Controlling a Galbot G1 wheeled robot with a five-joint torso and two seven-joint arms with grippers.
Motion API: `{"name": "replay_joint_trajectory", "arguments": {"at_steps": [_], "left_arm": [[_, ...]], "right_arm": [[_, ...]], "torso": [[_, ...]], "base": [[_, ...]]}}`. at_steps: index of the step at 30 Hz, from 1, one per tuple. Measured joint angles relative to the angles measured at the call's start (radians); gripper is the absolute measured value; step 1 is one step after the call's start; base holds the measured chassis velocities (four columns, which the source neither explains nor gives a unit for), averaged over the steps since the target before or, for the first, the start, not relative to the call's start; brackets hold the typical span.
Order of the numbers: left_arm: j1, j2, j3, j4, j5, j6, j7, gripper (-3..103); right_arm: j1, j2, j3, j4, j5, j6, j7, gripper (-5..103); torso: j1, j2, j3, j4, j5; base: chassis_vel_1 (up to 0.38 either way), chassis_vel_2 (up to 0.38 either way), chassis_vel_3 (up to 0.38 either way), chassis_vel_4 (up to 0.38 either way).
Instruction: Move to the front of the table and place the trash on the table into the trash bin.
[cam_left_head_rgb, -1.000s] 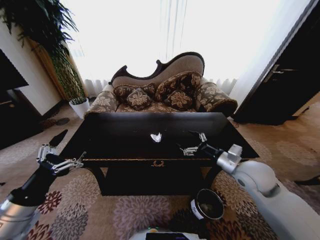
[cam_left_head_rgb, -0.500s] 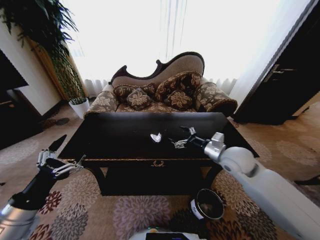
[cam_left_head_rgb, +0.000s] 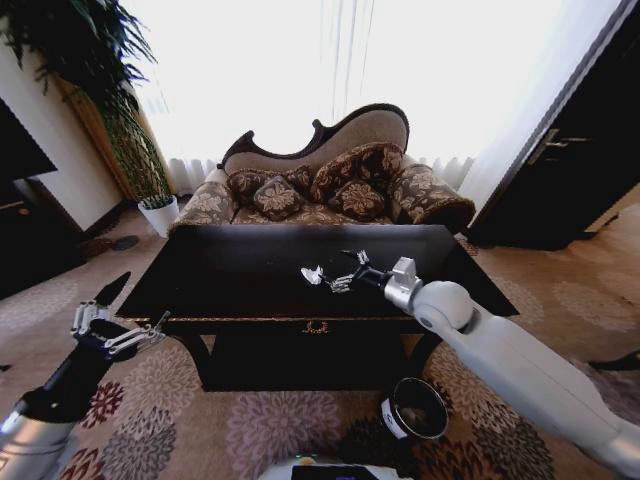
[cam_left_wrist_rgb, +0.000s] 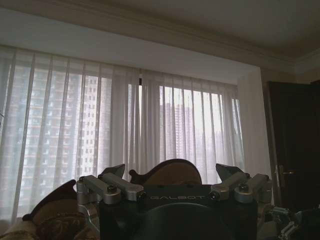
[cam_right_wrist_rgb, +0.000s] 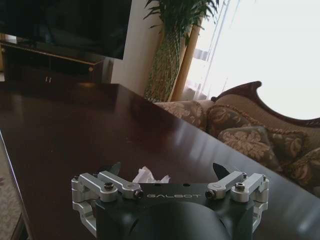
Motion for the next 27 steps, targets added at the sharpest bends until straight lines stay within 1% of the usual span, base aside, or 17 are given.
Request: {"name": "replay_joint_trajectory", "arguments": {"at_steps": [4, 7, 19, 27], "left_arm": [[0.001, -0.004, 0.0, 0.0, 0.004, 0.0, 0.001, 100], [0.0, -0.005, 0.0, 0.0, 0.005, 0.0, 0.001, 100], [-0.012, -0.011, 0.015, 0.0, 0.024, -0.002, 0.004, 100], [-0.008, -0.001, 0.008, 0.0, 0.025, -0.004, 0.005, 100]], "right_arm": [[0.044, 0.02, -0.078, -0.045, 0.007, 0.0, 0.009, 100], [0.059, 0.033, -0.104, -0.071, 0.003, -0.001, 0.009, 100], [0.092, 0.064, -0.145, -0.111, -0.016, -0.005, -0.009, 100], [0.12, 0.08, -0.17, -0.117, 0.012, -0.005, -0.013, 100]], "torso": [[0.0, 0.0, 0.0, 0.0, 0.0], [0.0, 0.0, 0.0, 0.0, 0.0], [0.0, 0.0, 0.0, -0.0001, -0.0001], [0.0, 0.0, 0.0, 0.0, -0.0001]], "base": [[0.0, 0.0, 0.0, 0.0], [0.0, 0.0, 0.0, 0.0], [0.0, 0.0, 0.0, 0.0], [0.0, 0.0, 0.0, 0.0]]}}
